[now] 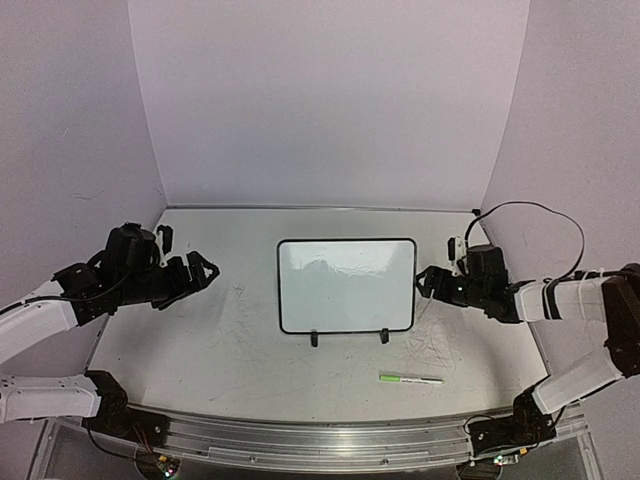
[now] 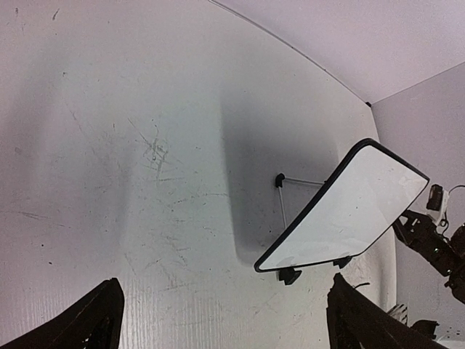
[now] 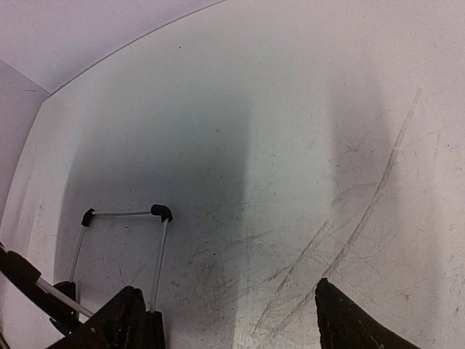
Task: Write a sentence on the whiteboard
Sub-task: Adjust the whiteboard on the whiteboard stand, then pick up the whiteboard marker from the corner of the board.
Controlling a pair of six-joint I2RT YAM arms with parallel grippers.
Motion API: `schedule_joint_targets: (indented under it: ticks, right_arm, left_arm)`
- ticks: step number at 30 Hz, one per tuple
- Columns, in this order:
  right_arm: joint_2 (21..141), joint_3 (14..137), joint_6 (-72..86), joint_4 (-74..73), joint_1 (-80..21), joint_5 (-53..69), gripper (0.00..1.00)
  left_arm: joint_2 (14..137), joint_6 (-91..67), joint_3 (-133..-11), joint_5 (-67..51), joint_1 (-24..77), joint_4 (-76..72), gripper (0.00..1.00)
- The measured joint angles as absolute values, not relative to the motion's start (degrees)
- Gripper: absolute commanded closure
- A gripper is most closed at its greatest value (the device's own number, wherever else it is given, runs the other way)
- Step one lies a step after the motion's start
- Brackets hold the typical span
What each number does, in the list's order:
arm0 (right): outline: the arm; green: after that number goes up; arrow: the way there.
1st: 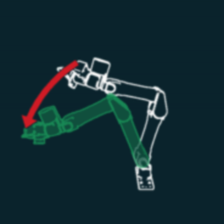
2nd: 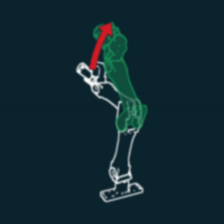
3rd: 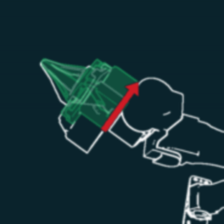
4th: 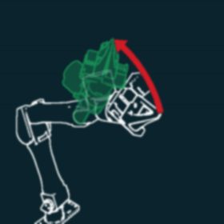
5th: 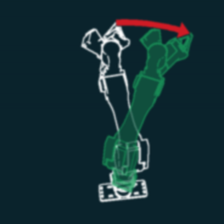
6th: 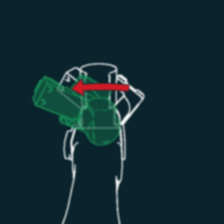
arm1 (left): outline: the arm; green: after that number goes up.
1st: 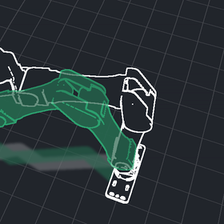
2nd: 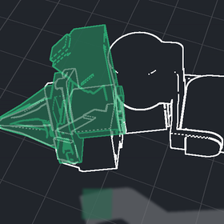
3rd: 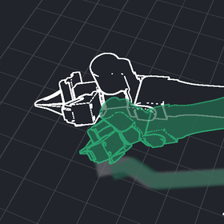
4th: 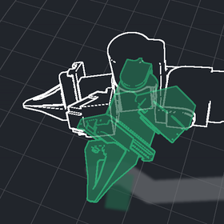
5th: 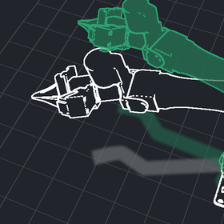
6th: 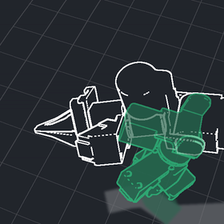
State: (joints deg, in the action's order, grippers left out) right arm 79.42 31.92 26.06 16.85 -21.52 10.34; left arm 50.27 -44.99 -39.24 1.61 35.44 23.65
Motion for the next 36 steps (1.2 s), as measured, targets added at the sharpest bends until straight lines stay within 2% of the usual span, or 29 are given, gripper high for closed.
schedule_joint_targets:
  ticks: [5,8,10,15,19,24,27,28,31,36]
  right_arm:
    - [73.31,32.61,27.77,8.17,-21.54,4.08,0.19]
    - [69.15,33.61,29.56,0.85,-22.02,1.32,0.12]
    - [66.53,34.19,30.9,-3.94,-23.5,0.04,0.12]
    - [64.31,36.45,34.56,-14.85,-34.17,-1.13,0.14]
    - [67.25,38.51,37.06,-22.17,-45.19,-0.63,0.16]
    - [74.27,40.03,37.56,-28.02,-53.26,0.57,0.22]
    - [75.62,40.03,37.54,-30.42,-55.11,1.83,0.33]
    - [75.64,40.03,37.63,-30.69,-55.28,2.23,0.32]
    - [75.61,40.03,40.39,-30.99,-55.31,2.28,0.2]
    - [72.83,38.44,55.17,-30.73,-55.31,0.94,0.21]
  left_arm:
    - [50.55,-44.73,-39.24,1.62,35.45,23.1,0.01]
    - [50.9,-44.35,-39.24,1.66,35.44,22.82,0.01]
    - [51.18,-44.09,-39.22,1.68,35.46,22.61,0.01]
    - [52.6,-43.17,-39.2,1.67,35.46,20.95,0.01]
    - [55.57,-41.67,-39.21,1.64,35.44,19.86,0.01]
    - [57.01,-40.33,-39.22,1.61,35.46,19.85,0.01]
    - [56.97,-40.16,-39.22,1.61,35.45,19.51,0.01]
    - [56.93,-40.08,-39.22,1.63,35.46,19.38,0.01]
    - [56.4,-40.1,-39.18,1.61,35.44,19.4,0.01]
    - [55.17,-40.29,-38.79,1.49,35.46,19.37,0.01]
